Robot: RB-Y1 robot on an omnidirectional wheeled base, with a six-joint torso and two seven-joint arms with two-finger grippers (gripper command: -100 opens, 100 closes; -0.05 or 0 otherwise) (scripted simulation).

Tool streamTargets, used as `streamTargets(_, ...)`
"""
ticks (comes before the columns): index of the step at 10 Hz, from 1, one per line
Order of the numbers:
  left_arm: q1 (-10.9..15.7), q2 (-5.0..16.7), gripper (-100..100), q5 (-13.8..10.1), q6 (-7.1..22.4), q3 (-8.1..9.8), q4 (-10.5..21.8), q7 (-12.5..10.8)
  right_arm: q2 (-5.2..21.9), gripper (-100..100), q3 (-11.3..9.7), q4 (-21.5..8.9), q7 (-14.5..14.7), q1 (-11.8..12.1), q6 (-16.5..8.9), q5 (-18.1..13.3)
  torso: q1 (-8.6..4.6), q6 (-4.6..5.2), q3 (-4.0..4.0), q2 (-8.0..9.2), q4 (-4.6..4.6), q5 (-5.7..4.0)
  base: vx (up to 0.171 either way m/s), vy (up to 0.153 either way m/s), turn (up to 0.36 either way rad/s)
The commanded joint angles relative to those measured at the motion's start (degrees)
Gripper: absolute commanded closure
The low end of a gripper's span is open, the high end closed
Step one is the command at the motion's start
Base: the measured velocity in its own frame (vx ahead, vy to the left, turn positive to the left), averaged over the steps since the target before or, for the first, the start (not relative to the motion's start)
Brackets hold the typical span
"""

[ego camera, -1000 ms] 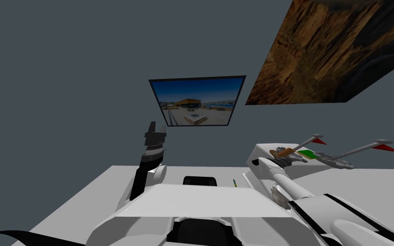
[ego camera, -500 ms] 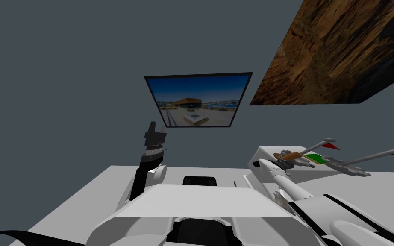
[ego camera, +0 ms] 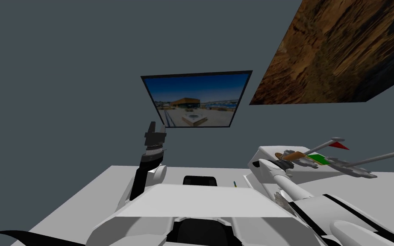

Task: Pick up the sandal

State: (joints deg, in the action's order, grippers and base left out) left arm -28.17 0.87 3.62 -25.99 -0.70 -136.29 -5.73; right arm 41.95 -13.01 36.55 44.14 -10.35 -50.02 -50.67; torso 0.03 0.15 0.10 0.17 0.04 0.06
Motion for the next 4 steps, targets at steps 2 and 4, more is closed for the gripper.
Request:
streamTargets(2, 0.0, 0.0, 0, 0.0, 0.0, 0.0, 0.0, 0.0, 0.0, 0, 0.0, 0.0, 0.0, 0.0, 0.0, 0.0, 0.0, 0.0, 0.0, 0.0, 0.0, 0.0, 0.0, 0.0, 0.0)
streamTargets(4, 0.0, 0.0, 0, 0.0, 0.0, 0.0, 0.0, 0.0, 0.0, 0, 0.0, 0.0, 0.0, 0.0, -0.01, 0.0, 0.01, 0.0, 0.01, 0.01, 0.0, 0.01, 0.0, 0.0, 0.0)
